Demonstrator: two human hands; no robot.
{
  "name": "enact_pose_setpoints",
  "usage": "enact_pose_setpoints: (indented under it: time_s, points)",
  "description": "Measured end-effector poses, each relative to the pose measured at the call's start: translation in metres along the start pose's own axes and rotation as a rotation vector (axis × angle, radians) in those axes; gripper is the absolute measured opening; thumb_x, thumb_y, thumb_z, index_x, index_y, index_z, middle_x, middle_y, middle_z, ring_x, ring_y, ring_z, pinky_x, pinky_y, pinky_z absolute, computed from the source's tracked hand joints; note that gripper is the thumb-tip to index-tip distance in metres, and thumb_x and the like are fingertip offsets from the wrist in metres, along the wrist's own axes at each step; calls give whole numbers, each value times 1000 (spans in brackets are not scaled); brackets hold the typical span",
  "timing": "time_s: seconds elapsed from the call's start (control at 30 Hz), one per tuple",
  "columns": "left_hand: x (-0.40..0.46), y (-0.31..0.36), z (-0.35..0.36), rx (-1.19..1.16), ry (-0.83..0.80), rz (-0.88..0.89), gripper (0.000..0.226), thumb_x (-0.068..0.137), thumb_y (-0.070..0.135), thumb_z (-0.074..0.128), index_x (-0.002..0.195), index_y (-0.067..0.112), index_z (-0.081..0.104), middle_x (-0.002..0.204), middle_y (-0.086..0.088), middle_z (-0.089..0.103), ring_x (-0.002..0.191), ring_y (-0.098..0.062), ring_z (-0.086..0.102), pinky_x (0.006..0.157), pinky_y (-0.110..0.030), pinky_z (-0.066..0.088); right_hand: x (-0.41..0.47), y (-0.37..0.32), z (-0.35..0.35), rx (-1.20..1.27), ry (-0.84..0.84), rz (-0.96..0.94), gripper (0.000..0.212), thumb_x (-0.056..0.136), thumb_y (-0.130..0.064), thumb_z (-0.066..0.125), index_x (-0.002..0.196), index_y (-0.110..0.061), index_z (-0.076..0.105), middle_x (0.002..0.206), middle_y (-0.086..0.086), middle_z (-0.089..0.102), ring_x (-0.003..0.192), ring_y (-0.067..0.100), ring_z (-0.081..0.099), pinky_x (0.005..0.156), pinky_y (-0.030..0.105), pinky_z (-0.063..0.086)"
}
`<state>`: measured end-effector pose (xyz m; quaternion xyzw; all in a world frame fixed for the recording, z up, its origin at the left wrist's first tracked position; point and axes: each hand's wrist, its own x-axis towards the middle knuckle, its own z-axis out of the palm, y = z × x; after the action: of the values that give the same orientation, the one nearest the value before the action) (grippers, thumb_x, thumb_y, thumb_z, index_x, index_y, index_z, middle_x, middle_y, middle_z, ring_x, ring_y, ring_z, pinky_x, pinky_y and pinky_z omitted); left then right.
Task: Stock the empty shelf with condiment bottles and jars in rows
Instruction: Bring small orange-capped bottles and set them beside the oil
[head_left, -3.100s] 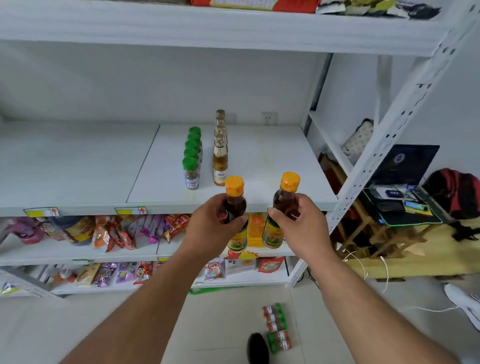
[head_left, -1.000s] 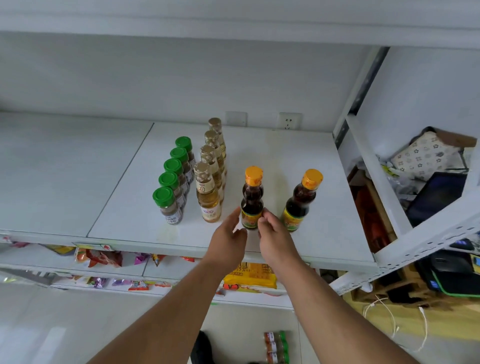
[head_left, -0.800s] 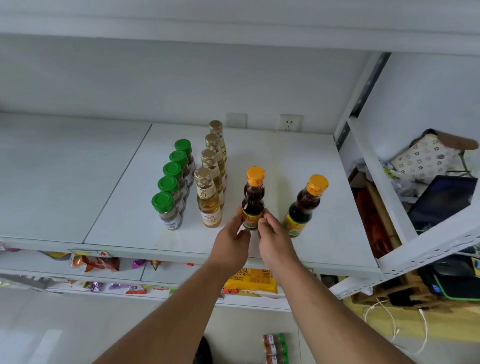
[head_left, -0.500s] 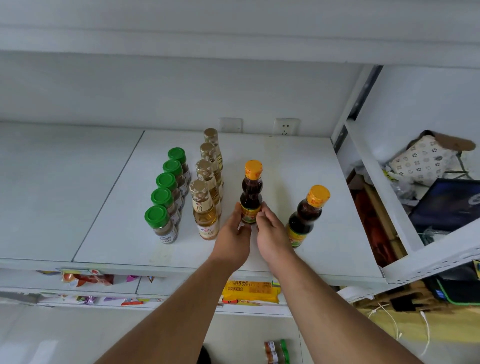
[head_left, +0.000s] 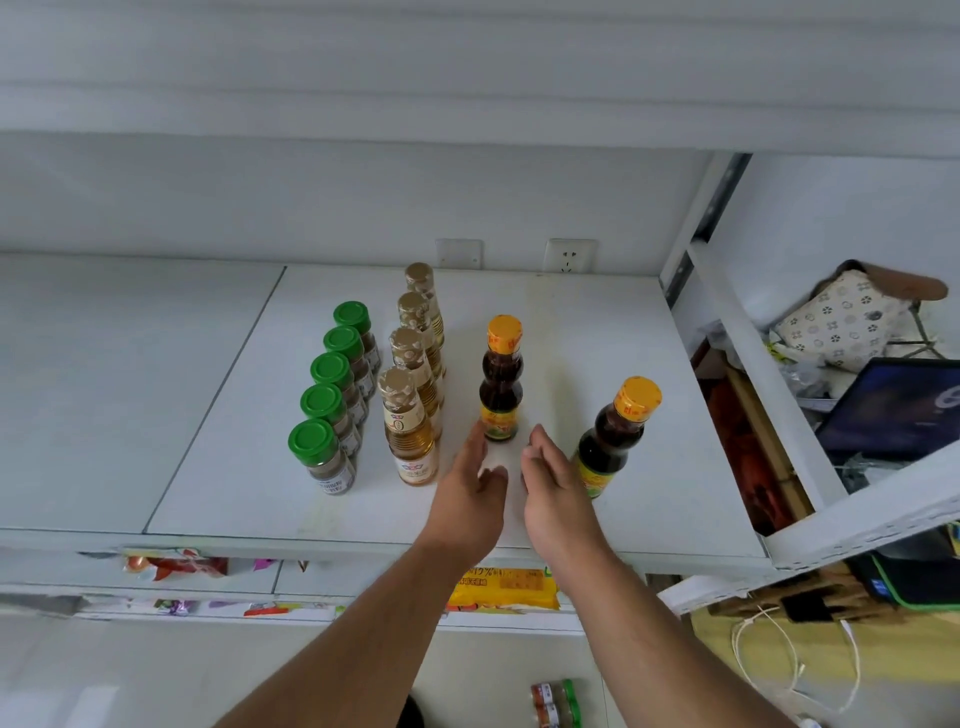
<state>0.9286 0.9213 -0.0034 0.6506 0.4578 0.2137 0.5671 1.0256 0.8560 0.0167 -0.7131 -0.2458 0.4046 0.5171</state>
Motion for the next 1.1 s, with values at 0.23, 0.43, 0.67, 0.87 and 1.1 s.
enact_pose_setpoints:
  time_s: [0.23,0.43,0.67,0.87,1.1]
  points:
    - [-38,2,28,-11,-66,-31,56,105,25,50,157,31,30,158,8,38,138,2,37,107,-17,30,-66,24,-53,168,344,-40,23,107,-32,50,107,-30,72,105,-7,78,102,7,72,100,41,55]
    - [-34,19,45,32,-131,-5,57,105,18,47,157,34,30,158,9,37,112,17,46,97,-12,35,-32,18,-84,54,284,39,40,107,-22,44,144,-32,54,145,-7,57,134,15,52,116,40,41]
    - [-33,37,56,90,-201,62,69,95,1,42,152,40,37,136,23,53,125,-11,56,102,-20,44,-28,-1,-74,-42,119,39,53,105,-10,38,149,-38,50,132,-9,58,116,11,51,95,28,38]
    - [-41,23,27,63,-120,34,74,93,-2,42,155,39,35,142,25,52,131,4,46,88,5,32,-24,-1,-45,-111,20,4,54,104,-9,38,151,-34,48,147,-3,56,131,16,51,108,31,40]
    - [-37,20,-14,54,-55,37,76,90,-11,43,148,38,41,131,29,53,126,12,43,84,10,29,-16,-2,-5,-139,-58,-11,49,108,-21,38,154,-36,42,155,-3,50,142,22,45,113,37,38]
